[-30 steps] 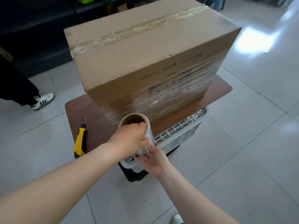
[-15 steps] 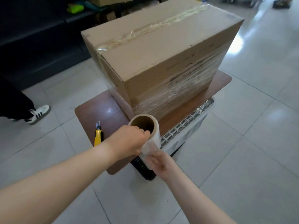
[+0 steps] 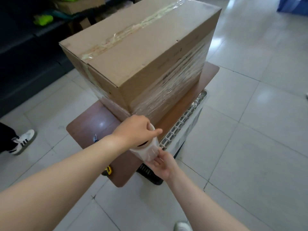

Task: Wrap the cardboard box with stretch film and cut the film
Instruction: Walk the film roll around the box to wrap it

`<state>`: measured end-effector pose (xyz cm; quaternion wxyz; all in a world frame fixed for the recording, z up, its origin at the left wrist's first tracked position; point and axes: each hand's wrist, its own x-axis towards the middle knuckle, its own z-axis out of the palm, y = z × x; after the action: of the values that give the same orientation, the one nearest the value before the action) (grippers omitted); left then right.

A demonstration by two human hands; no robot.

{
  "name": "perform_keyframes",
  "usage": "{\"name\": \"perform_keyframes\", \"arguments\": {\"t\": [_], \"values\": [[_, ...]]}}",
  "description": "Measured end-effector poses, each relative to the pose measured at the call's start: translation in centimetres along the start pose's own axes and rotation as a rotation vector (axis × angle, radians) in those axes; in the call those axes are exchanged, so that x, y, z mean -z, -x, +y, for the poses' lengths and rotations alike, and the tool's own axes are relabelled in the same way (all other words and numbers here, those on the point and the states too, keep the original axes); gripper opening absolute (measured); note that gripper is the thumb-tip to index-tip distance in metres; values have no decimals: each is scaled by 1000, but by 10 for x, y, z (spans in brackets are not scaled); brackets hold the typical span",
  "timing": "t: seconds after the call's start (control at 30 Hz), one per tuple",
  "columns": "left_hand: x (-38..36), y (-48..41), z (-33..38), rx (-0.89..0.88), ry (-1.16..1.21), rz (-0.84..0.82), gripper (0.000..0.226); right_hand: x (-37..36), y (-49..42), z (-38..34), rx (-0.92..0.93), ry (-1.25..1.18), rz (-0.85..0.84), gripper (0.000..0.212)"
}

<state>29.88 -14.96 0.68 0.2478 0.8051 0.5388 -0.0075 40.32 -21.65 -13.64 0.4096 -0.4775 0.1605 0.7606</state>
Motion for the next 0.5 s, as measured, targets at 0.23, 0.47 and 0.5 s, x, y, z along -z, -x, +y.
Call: {"name": "perform_keyframes", "arguments": {"t": [0.23, 0.47, 0.5], "values": [[-9, 13, -10, 16, -57, 0, 48, -3, -4, 36, 0, -56, -1, 25], [13, 40, -35, -188, -416, -22, 38, -28, -1, 84, 88, -168, -6, 34], [15, 42, -41, -211, -436, -28, 37, -34, 0, 91, 104, -194, 7, 36]]}}
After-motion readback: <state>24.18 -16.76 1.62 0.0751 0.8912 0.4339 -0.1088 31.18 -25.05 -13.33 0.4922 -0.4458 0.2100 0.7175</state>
